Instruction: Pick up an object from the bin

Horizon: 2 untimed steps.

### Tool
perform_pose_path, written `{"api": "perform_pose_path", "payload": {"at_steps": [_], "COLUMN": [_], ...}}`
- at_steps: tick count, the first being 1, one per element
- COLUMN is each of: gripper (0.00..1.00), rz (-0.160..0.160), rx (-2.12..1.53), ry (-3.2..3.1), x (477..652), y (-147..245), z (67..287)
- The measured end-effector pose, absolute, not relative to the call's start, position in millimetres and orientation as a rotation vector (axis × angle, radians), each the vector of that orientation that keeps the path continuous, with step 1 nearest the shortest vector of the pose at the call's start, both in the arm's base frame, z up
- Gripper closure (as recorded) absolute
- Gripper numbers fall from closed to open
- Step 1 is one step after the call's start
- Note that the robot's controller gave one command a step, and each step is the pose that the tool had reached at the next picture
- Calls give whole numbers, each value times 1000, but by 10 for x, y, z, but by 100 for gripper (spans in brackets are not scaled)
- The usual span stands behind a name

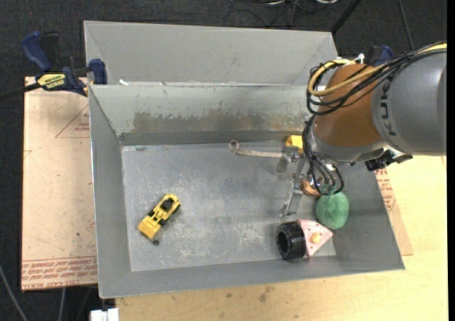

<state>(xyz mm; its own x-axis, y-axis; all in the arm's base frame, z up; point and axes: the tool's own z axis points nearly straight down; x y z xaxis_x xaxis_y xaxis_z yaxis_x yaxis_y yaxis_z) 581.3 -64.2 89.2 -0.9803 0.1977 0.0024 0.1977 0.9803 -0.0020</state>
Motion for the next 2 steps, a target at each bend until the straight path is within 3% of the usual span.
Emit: {"api": "perform_pose_path", "payload": {"at_steps": [1, 2], "gripper": [0, 0], "rz": [-3, -2], "rx": [-303, -316], "ry": [-3132, -3126], "x": [5634, 5489], "y": [-757, -1113], "z": [788, 714]}}
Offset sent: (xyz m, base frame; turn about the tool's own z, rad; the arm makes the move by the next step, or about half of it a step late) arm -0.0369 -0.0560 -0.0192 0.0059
